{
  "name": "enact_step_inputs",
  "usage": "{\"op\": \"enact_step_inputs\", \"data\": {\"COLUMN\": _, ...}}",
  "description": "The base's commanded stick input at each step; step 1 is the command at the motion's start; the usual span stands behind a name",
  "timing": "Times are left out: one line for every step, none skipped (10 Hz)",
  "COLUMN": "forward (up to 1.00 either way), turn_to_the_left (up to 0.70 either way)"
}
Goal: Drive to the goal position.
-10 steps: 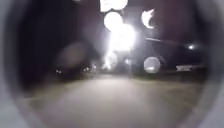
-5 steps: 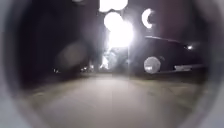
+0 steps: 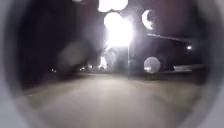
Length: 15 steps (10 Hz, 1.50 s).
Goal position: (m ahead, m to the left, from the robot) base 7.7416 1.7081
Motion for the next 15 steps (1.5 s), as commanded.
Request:
{"op": "enact_step_inputs", "data": {"forward": 1.00, "turn_to_the_left": 0.00}}
{"op": "enact_step_inputs", "data": {"forward": 1.00, "turn_to_the_left": 0.00}}
{"op": "enact_step_inputs", "data": {"forward": 1.00, "turn_to_the_left": 0.00}}
{"op": "enact_step_inputs", "data": {"forward": 1.00, "turn_to_the_left": 0.00}}
{"op": "enact_step_inputs", "data": {"forward": 1.00, "turn_to_the_left": 0.00}}
{"op": "enact_step_inputs", "data": {"forward": 1.00, "turn_to_the_left": 0.00}}
{"op": "enact_step_inputs", "data": {"forward": 1.00, "turn_to_the_left": 0.00}}
{"op": "enact_step_inputs", "data": {"forward": 1.00, "turn_to_the_left": 0.00}}
{"op": "enact_step_inputs", "data": {"forward": 1.00, "turn_to_the_left": 0.00}}
{"op": "enact_step_inputs", "data": {"forward": 1.00, "turn_to_the_left": 0.00}}
{"op": "enact_step_inputs", "data": {"forward": 1.00, "turn_to_the_left": 0.00}}
{"op": "enact_step_inputs", "data": {"forward": 1.00, "turn_to_the_left": 0.00}}
{"op": "enact_step_inputs", "data": {"forward": 1.00, "turn_to_the_left": 0.00}}
{"op": "enact_step_inputs", "data": {"forward": 1.00, "turn_to_the_left": 0.00}}
{"op": "enact_step_inputs", "data": {"forward": 1.00, "turn_to_the_left": 0.00}}
